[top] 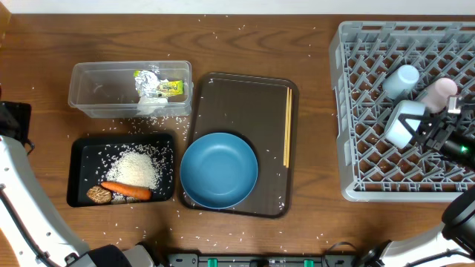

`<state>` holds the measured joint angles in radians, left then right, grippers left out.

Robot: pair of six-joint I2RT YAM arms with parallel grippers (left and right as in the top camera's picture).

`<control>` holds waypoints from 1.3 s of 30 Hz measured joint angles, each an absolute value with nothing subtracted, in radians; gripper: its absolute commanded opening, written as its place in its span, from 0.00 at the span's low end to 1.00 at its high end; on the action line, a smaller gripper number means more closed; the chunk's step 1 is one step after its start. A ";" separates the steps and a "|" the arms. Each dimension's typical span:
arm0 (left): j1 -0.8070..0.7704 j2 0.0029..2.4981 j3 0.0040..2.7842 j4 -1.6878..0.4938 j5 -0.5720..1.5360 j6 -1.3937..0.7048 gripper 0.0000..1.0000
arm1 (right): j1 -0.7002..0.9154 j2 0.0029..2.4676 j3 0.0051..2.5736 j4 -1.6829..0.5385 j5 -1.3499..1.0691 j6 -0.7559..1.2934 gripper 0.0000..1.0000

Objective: Sort waste into correct bins and load items into the dishwasher rack
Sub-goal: 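Carry the light-blue bowl right and place it upside down in the rack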

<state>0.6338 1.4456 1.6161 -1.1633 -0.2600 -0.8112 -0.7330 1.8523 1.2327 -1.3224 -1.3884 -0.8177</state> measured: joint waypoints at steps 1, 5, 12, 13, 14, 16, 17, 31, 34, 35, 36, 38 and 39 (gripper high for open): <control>0.634 1.446 1.616 -1.163 -0.260 -0.811 0.98 | -0.733 1.852 1.233 -1.299 -1.394 -0.802 0.01; 0.634 1.446 1.616 -1.163 -0.260 -0.811 0.98 | -0.732 1.852 1.233 -1.270 -1.417 -0.754 0.01; 0.634 1.446 1.616 -1.163 -0.260 -0.811 0.98 | -0.645 1.852 1.233 -1.235 -1.483 -0.713 0.01; 0.634 1.446 1.616 -1.163 -0.260 -0.811 0.98 | -0.624 1.852 1.233 -1.216 -1.488 -0.703 0.01; 0.634 1.446 1.616 -1.163 -0.260 -0.811 0.98 | -0.606 1.852 1.233 -1.190 -1.491 -0.693 0.01; 0.634 1.446 1.616 -1.163 -0.260 -0.811 0.98 | -0.569 1.852 1.232 -1.129 -1.489 -0.654 0.01; 0.634 1.446 1.616 -1.163 -0.260 -0.811 0.98 | -0.555 1.852 1.232 -1.090 -1.483 -0.620 0.01; 0.634 1.446 1.616 -1.163 -0.260 -0.811 0.98 | -0.597 1.852 1.231 -1.019 -1.389 -0.389 0.01; 0.634 1.446 1.616 -1.163 -0.260 -0.811 0.98 | -0.599 1.849 1.231 -1.019 -1.374 -0.355 0.06; 0.634 1.446 1.616 -1.163 -0.260 -0.811 0.98 | -0.601 1.847 1.232 -1.020 -1.366 -0.343 0.06; 0.634 1.446 1.616 -1.163 -0.260 -0.811 0.97 | -0.605 1.845 1.234 -1.021 -1.354 -0.329 0.05; 0.634 1.446 1.616 -1.163 -0.260 -0.811 0.98 | -0.612 1.840 1.245 -1.023 -1.333 -0.299 0.05; 0.634 1.446 1.616 -1.163 -0.260 -0.811 0.98 | -0.614 1.835 1.251 -1.023 -1.318 -0.281 0.05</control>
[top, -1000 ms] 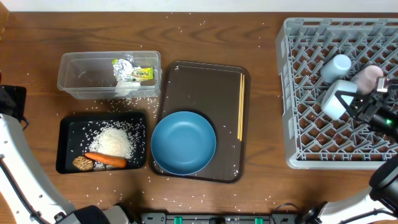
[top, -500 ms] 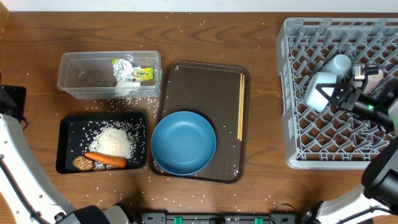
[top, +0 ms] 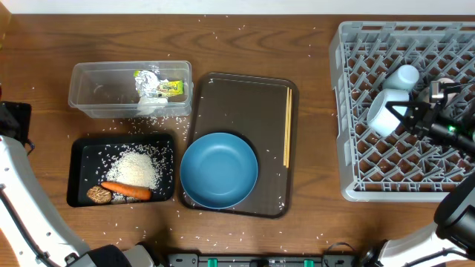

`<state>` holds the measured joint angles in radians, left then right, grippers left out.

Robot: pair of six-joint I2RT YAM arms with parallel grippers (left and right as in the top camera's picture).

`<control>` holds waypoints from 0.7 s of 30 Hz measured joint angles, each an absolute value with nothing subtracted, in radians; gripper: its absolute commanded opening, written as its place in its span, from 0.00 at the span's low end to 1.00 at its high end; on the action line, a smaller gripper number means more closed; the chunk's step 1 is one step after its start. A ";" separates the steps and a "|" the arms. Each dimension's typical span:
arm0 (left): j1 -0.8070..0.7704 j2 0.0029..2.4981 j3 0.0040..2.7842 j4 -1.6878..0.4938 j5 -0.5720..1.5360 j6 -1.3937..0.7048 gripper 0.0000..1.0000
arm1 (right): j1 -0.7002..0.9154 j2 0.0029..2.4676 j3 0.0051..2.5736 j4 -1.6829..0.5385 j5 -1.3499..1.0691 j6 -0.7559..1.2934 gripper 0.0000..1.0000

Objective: Sort waste into correct bins and load items into the dishwasher rack
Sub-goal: 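Carry the light-blue bowl right and place it upside down in the rack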

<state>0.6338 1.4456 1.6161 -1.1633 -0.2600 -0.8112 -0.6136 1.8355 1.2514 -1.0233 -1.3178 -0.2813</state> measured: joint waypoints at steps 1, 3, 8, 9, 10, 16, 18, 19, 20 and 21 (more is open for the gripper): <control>0.634 1.446 1.616 -1.163 -0.260 -0.811 0.98 | -0.616 1.830 1.259 -1.024 -1.300 -0.263 0.06; 0.634 1.446 1.616 -1.163 -0.260 -0.811 0.98 | -0.617 1.816 1.275 -1.024 -1.252 -0.221 0.09; 0.634 1.446 1.616 -1.163 -0.260 -0.811 0.98 | -0.630 1.761 1.309 -1.016 -1.012 -0.107 0.53; 0.634 1.446 1.616 -1.163 -0.260 -0.811 0.98 | -0.639 1.754 1.310 -1.013 -0.938 -0.084 0.56; 0.634 1.446 1.616 -1.163 -0.260 -0.811 0.98 | -0.647 1.749 1.310 -1.015 -0.866 -0.060 0.59; 0.634 1.446 1.616 -1.163 -0.260 -0.811 0.98 | -0.658 1.697 1.309 -1.016 -0.611 0.047 0.68; 0.634 1.446 1.616 -1.163 -0.260 -0.811 0.98 | -0.658 1.654 1.309 -1.016 -0.573 0.071 0.70; 0.634 1.446 1.616 -1.163 -0.260 -0.811 0.98 | -0.658 1.631 1.309 -1.016 -0.559 0.080 0.70; 0.634 1.446 1.616 -1.163 -0.260 -0.811 0.98 | -0.658 1.600 1.309 -1.016 -0.543 0.093 0.72; 0.634 1.446 1.616 -1.163 -0.260 -0.811 0.98 | -0.657 1.575 1.309 -1.016 -0.530 0.101 0.73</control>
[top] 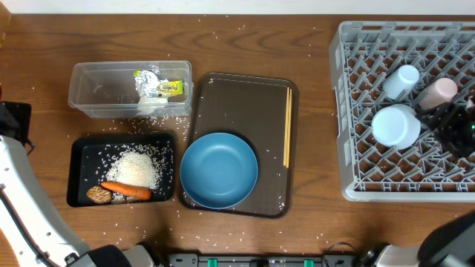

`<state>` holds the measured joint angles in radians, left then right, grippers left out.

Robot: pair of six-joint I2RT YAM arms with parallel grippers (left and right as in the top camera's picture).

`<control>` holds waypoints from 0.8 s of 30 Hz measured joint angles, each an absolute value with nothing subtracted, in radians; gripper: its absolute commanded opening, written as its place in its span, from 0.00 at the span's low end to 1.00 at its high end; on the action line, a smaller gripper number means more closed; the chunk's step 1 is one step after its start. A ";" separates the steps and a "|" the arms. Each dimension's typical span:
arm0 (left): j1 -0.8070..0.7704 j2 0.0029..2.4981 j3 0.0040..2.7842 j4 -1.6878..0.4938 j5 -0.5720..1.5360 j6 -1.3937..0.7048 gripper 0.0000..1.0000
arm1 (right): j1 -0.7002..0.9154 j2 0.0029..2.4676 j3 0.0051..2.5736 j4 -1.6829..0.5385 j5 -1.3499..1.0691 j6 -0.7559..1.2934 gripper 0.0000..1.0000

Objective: Sort waste into correct bins and load items into the dishwasher rack
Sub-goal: 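Carry the light-blue bowl right and place it upside down in the rack, then adjust the bowl in the rack and release it with the right gripper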

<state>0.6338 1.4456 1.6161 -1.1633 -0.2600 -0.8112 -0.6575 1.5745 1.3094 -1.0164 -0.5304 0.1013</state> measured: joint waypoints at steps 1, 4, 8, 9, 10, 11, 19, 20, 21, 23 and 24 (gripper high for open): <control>0.634 1.446 1.616 -1.163 -0.260 -0.811 0.98 | -0.655 1.541 1.310 -1.016 -0.516 0.111 0.73; 0.634 1.446 1.616 -1.163 -0.260 -0.811 0.98 | -0.639 1.462 1.316 -1.011 -0.481 0.127 0.72; 0.634 1.446 1.616 -1.163 -0.260 -0.811 0.98 | -0.553 1.375 1.327 -0.982 -0.441 0.138 0.71; 0.634 1.446 1.616 -1.163 -0.260 -0.811 0.98 | -0.527 1.365 1.330 -0.978 -0.427 0.142 0.68; 0.634 1.446 1.616 -1.163 -0.260 -0.811 0.98 | -0.493 1.359 1.331 -0.975 -0.405 0.146 0.64; 0.634 1.446 1.616 -1.163 -0.260 -0.811 0.98 | -0.465 1.358 1.332 -0.975 -0.387 0.152 0.60; 0.634 1.446 1.616 -1.163 -0.260 -0.811 0.98 | -0.181 1.449 1.333 -0.944 -0.161 0.215 0.36; 0.634 1.446 1.616 -1.163 -0.260 -0.811 0.98 | -0.162 1.466 1.333 -0.947 -0.120 0.232 0.32; 0.634 1.446 1.616 -1.163 -0.260 -0.811 0.98 | -0.150 1.487 1.333 -0.952 -0.081 0.249 0.27; 0.634 1.446 1.616 -1.163 -0.260 -0.811 0.98 | -0.147 1.530 1.333 -0.957 -0.022 0.271 0.20; 0.634 1.446 1.616 -1.163 -0.260 -0.811 0.98 | -0.149 1.552 1.333 -0.960 0.002 0.279 0.18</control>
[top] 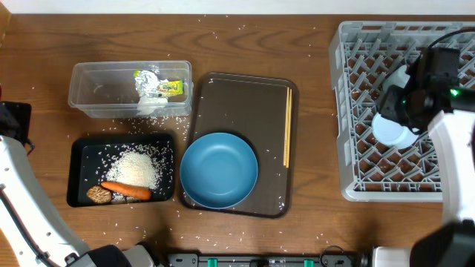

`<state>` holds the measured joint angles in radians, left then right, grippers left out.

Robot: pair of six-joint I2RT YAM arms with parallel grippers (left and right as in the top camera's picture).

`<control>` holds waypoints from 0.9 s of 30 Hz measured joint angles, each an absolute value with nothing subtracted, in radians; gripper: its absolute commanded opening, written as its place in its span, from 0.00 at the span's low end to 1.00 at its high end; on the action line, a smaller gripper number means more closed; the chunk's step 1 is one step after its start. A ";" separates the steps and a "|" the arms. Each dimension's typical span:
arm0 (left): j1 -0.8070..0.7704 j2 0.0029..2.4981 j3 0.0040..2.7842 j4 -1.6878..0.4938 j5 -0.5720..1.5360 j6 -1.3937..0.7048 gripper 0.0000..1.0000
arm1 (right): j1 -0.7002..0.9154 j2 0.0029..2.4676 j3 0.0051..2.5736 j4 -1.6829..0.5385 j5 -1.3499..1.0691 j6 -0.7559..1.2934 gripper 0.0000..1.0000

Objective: Sort waste into correct bins and load items into the dishwasher rack
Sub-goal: 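Adjust the bowl in the rack and release it with the right gripper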

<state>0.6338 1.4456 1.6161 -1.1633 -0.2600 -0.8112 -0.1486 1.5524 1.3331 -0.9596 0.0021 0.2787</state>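
The grey dishwasher rack (356,111) stands at the right. In it a white cup (391,133) sits bottom-up, and a smaller white cup (403,74) lies behind it. My right arm reaches over the rack, with the right gripper (395,104) just above the bottom-up cup; its fingers are hidden under the wrist. A blue bowl (219,170) rests on the brown tray (241,96), with chopsticks (286,126) along the tray's right side. Only the left arm's white link shows at the left edge.
A clear bin (96,93) at the back left holds foil and a yellow wrapper (156,87). A black tray (82,159) in front of it holds rice, a carrot (126,190) and a mushroom. Rice grains lie scattered over the wooden table.
My right arm was at the right of the bottom-up white cup; now its wrist is over the rack, above that cup and covering the pink cup. The cup has stayed put.
My right gripper held the white cup on its side low in the rack. Then it held the cup further left and back. Then the cup stood bottom-up in the rack with the gripper beside it. Now the wrist is above it.
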 measured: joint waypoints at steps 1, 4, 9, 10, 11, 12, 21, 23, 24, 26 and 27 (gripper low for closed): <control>0.634 1.446 1.616 -1.163 -0.260 -0.811 0.98 | -0.155 1.579 1.333 -0.962 0.028 0.286 0.18; 0.634 1.446 1.616 -1.163 -0.260 -0.811 0.98 | -0.163 1.637 1.333 -0.958 0.088 0.295 0.18; 0.634 1.446 1.616 -1.163 -0.260 -0.811 0.98 | -0.183 1.671 1.333 -0.949 0.160 0.302 0.18; 0.634 1.446 1.616 -1.163 -0.260 -0.811 0.98 | -0.189 1.671 1.333 -0.945 0.172 0.303 0.18; 0.634 1.446 1.616 -1.163 -0.260 -0.811 0.98 | -0.197 1.671 1.333 -0.943 0.188 0.304 0.19; 0.634 1.446 1.616 -1.163 -0.260 -0.811 0.98 | -0.202 1.671 1.333 -0.943 0.199 0.304 0.19; 0.634 1.446 1.616 -1.163 -0.260 -0.811 0.98 | -0.270 1.671 1.333 -0.956 0.260 0.307 0.21; 0.634 1.446 1.616 -1.163 -0.260 -0.811 0.98 | -0.271 1.671 1.339 -0.988 0.257 0.307 0.21; 0.634 1.446 1.616 -1.163 -0.260 -0.811 0.98 | -0.269 1.670 1.346 -1.003 0.244 0.307 0.21; 0.634 1.446 1.616 -1.163 -0.260 -0.811 0.98 | -0.260 1.664 1.367 -1.016 0.183 0.302 0.25; 0.634 1.446 1.616 -1.163 -0.260 -0.811 0.98 | -0.249 1.655 1.381 -1.009 0.127 0.284 0.30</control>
